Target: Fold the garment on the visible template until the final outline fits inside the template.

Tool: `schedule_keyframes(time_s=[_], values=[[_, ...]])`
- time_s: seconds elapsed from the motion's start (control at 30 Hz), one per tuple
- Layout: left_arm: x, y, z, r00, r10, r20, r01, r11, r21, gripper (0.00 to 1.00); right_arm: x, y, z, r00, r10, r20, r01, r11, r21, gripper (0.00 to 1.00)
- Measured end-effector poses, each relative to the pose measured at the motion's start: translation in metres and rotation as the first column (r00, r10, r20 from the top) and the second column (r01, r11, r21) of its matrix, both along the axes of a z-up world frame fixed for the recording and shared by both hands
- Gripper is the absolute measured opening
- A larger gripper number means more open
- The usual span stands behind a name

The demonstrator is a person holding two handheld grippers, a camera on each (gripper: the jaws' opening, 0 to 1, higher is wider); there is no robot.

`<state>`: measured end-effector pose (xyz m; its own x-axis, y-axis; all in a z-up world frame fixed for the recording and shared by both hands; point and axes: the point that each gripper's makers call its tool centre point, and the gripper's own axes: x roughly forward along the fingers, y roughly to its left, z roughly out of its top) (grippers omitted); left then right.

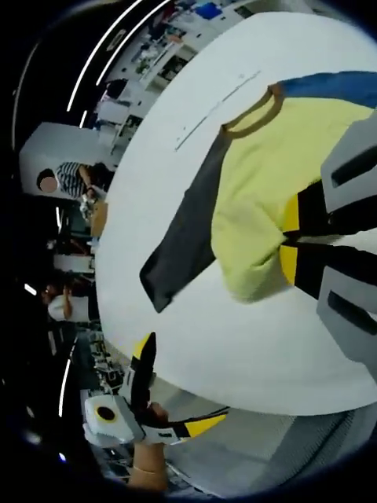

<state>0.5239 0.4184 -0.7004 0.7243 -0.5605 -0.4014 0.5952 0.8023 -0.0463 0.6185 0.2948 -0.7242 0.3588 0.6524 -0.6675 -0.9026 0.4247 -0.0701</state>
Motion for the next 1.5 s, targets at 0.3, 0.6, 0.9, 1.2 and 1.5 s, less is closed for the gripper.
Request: schedule_keyframes(time_s=[0.3,0.6,0.9,1.2,1.5], values=[[-0.002,0.004,-0.005,1.0,0.007,-0.012,-0.007,1.0,-0.002,0.86,0.034,-0.007,0.02,0.998,-0.066,-0.018,0.067,0.997,0.043,0.0],[-0.001,0.002,-0.004,1.0,0.006,-0.016,-0.006,1.0,-0.006,0.85,0.066,-0.016,0.02,0.991,-0.124,-0.04,0.126,0.991,0.054,0.0],[-0.001,-0.002,-0.007,1.0,-0.001,-0.029,0.001,1.0,-0.011,0.81,0.097,-0.031,0.004,0.973,-0.22,-0.074,0.223,0.974,0.043,0.0],[0.001,-0.003,-0.011,0.999,-0.013,-0.047,0.013,1.0,-0.019,0.78,0.122,-0.044,-0.026,0.922,-0.35,-0.165,0.36,0.932,0.035,0.0],[0.007,-0.007,-0.015,0.998,-0.024,-0.063,0.023,0.999,-0.029,0.73,0.126,-0.052,-0.058,0.895,-0.392,-0.213,0.396,0.918,-0.029,0.0]])
